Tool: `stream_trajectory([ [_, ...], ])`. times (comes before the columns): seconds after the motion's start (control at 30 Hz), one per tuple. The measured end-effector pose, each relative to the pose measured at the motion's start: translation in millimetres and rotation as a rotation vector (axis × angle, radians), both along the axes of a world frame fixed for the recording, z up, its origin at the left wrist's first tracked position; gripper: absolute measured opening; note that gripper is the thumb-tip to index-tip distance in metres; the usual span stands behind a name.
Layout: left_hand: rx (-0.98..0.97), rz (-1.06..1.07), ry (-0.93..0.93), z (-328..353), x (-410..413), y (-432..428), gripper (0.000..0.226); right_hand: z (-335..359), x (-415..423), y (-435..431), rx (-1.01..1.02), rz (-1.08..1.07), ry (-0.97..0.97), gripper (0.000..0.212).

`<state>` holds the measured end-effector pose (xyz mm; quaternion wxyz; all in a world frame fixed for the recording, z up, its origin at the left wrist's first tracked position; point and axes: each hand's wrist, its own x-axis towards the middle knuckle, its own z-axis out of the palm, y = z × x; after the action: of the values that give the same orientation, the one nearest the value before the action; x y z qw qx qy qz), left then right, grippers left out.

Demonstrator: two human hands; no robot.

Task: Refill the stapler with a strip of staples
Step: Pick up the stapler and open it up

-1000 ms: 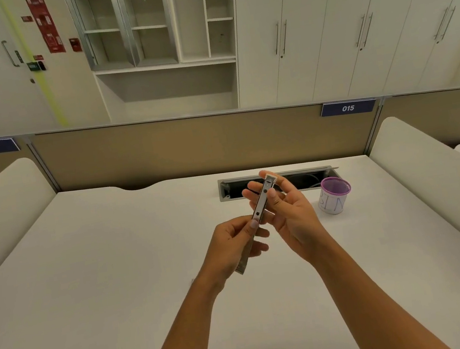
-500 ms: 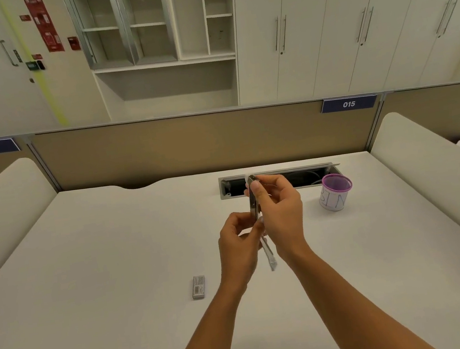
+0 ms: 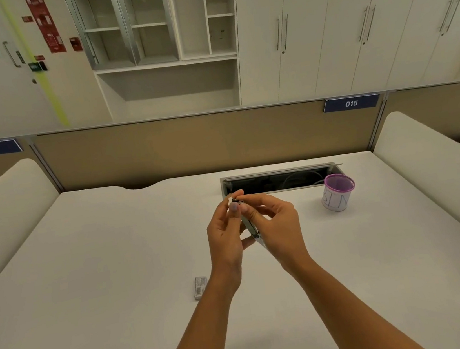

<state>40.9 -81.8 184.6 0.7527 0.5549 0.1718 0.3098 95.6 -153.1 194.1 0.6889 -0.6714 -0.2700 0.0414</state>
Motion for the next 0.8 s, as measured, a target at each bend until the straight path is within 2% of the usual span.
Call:
stream_trajectory([
  [0.07,-0.038,0.014,-0.002,-1.2,0.1,0.0,0.035,1.7,-0.2,-0.2,-0.028,-0.013,-0.023,0.013],
  [0.2,-0.052,0.065,-0.032,-3.4,3.1,-6.0,0.023,3.8,-3.0,2.0,-0.043,-0.036,-0.031,0.014],
  [0.53,-0.059,0.178,-0.162,1.0,10.3,-13.7,0.032,4.2,-16.0,16.0,0.052,-0.145,-0.065,0.022],
  [0.63,-0.203,0.226,-0.170,1.5,6.1,-8.3,0.029,5.9,-5.9,14.6,0.162,-0.207,0.091,0.026],
  [0.7,-0.219,0.221,-0.182,1.6,2.2,-5.7,0.027,7.0,2.6,12.3,0.233,-0.198,0.235,0.026],
  [0.8,-0.238,0.248,-0.222,2.1,-0.3,-4.7,0.027,5.2,8.0,11.4,0.292,-0.117,0.327,0.021],
])
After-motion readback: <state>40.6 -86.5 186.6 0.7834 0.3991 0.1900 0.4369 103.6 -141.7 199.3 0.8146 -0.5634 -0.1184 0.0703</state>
